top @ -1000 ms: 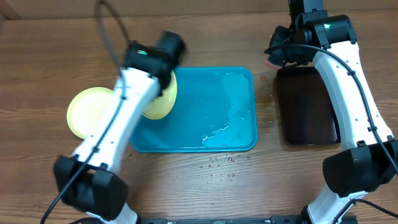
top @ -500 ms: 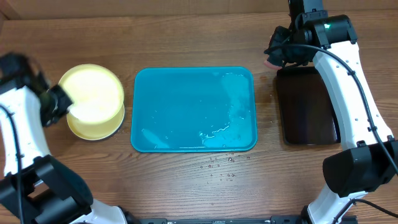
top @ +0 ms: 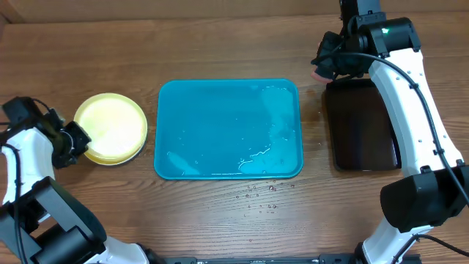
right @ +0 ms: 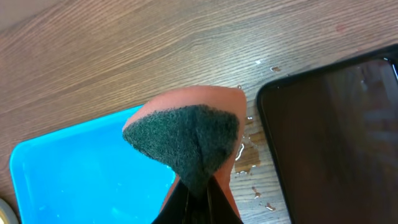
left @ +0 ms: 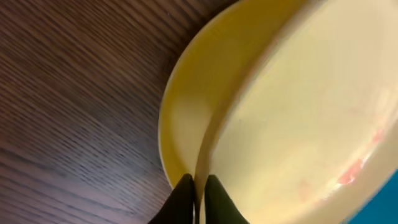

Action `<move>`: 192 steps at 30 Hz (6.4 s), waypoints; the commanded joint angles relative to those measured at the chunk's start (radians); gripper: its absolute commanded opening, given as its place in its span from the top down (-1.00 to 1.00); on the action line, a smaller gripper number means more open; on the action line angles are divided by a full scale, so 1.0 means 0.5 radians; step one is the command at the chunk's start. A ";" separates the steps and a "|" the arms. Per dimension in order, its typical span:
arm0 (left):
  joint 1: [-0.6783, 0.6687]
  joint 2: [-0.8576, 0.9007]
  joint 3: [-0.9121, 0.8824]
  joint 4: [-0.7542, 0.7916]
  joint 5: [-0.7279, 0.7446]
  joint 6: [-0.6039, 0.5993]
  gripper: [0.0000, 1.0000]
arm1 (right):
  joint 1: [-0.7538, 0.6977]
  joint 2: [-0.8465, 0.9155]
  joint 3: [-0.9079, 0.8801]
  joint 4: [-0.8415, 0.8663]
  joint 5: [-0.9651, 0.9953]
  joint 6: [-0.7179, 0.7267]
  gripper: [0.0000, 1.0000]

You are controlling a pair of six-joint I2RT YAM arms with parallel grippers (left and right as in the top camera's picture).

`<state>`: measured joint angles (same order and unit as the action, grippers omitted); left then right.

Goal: Clean dirty plates on tray and stack at the side

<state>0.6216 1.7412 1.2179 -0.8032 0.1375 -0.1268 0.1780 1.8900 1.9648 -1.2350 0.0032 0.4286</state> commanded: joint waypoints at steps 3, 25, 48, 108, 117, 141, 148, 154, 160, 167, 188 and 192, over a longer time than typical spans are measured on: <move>-0.005 0.040 -0.039 -0.001 -0.172 -0.002 0.10 | -0.008 -0.009 0.009 -0.012 0.008 -0.037 0.93; -0.828 0.008 0.681 -0.552 0.076 0.311 -0.81 | -0.621 0.006 -0.683 0.055 0.096 -0.569 0.93; -1.082 0.008 0.680 -0.479 -0.021 0.396 -1.00 | -0.462 -0.333 -0.394 -0.129 -0.220 -0.762 -0.50; -1.082 0.008 0.680 -0.479 -0.021 0.396 -0.99 | -0.332 -3.587 -3.787 2.618 -0.191 -0.466 -1.00; -1.082 0.008 0.680 -0.479 -0.021 0.396 -0.99 | -0.330 -3.708 -3.913 2.476 -0.148 -0.446 -1.00; -1.082 0.008 0.680 -0.479 -0.021 0.396 -0.99 | -0.330 -3.724 -3.913 2.315 -0.145 -0.437 -1.00; -1.072 -0.008 0.680 -0.479 -0.294 0.397 -0.99 | -0.330 -3.724 -3.913 2.315 -0.145 -0.437 -1.00; -1.077 -0.186 0.680 -0.479 -0.386 0.396 -0.99 | -0.330 -3.724 -3.913 2.315 -0.145 -0.437 -1.00; -1.076 -0.571 0.680 -0.483 -0.394 0.397 -1.00 | -0.330 -3.724 -3.913 2.315 -0.145 -0.437 -1.00; -1.067 -1.138 0.562 -0.387 -0.461 0.420 -0.99 | -0.330 -3.724 -3.913 2.315 -0.145 -0.437 -1.00; -1.061 -2.915 -1.798 1.688 -0.117 0.402 -0.99 | -0.330 -3.724 -3.913 2.315 -0.145 -0.437 -1.00; -1.061 -3.128 -2.023 1.780 -0.117 0.402 -0.99 | -0.330 -3.724 -3.913 2.315 -0.145 -0.437 -1.00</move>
<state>0.0856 0.2417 0.2626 0.0689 0.0586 0.0628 0.0193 0.0380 0.0185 -0.0818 -0.0772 0.2062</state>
